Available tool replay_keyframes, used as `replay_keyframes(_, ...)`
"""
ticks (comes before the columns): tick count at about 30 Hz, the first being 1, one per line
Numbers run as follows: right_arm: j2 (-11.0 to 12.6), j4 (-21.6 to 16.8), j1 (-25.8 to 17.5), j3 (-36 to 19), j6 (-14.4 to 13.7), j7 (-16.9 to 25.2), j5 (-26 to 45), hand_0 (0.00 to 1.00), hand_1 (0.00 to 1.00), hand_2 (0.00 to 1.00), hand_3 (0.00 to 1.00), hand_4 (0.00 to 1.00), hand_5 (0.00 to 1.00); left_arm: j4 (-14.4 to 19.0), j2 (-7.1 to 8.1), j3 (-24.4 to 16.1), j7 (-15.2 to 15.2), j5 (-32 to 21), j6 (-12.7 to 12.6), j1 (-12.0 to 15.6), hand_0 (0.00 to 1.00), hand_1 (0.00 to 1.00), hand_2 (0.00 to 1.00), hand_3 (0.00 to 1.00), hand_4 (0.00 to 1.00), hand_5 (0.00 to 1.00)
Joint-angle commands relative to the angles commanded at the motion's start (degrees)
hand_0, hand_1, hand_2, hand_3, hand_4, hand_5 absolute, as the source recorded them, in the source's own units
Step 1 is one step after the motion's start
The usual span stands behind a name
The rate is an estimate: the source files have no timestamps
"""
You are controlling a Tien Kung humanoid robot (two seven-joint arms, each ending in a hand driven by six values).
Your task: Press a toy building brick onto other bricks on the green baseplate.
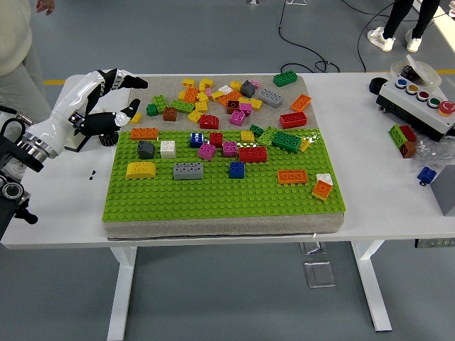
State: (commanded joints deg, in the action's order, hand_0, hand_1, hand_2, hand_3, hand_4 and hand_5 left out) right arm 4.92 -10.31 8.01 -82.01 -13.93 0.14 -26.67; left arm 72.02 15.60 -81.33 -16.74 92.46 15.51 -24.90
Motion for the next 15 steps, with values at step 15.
replay_keyframes(15,0.0,0.0,-0.1,0.6,0.0,0.3,0.1,0.74,0.659,0.706,0.579,0.91,0.502,-1.8,-2.04,4.9,-1.8,10.5,5.6,0.4,0.894,0.816,0.794,0.803,0.794,0.04)
